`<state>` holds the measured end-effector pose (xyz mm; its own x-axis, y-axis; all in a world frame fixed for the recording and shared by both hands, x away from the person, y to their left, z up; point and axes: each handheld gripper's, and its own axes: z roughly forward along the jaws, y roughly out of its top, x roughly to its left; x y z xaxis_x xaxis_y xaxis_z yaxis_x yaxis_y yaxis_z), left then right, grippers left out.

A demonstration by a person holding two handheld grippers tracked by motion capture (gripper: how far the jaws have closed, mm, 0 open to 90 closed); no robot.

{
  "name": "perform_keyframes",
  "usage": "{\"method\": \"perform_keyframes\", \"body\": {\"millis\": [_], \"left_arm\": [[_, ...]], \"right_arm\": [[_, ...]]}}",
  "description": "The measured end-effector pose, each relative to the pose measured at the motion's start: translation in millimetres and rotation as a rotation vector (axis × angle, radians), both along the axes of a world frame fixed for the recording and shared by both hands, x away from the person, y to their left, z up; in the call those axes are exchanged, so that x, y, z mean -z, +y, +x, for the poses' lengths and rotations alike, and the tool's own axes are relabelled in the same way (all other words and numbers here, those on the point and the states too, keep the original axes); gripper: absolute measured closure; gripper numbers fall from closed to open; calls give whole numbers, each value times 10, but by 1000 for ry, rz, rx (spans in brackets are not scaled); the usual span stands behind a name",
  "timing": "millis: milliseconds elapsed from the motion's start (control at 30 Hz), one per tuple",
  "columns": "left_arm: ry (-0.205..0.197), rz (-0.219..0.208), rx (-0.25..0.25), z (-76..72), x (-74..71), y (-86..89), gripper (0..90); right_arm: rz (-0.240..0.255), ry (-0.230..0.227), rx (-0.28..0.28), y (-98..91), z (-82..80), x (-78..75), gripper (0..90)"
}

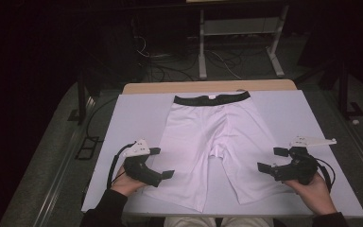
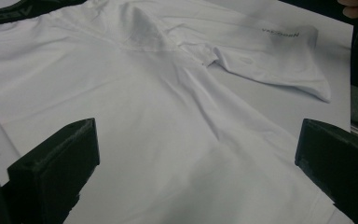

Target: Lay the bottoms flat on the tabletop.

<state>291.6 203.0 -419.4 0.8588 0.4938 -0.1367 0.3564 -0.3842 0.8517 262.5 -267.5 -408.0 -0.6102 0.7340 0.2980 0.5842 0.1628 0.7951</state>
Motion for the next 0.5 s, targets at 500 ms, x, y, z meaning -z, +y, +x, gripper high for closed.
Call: {"method": "perform_keyframes", "body": {"millis": [500], "left_arm": [[-11, -49, -96, -4, 47, 244, 2]], "right_arm": [[3, -27, 46, -211, -100, 108, 0]]}}
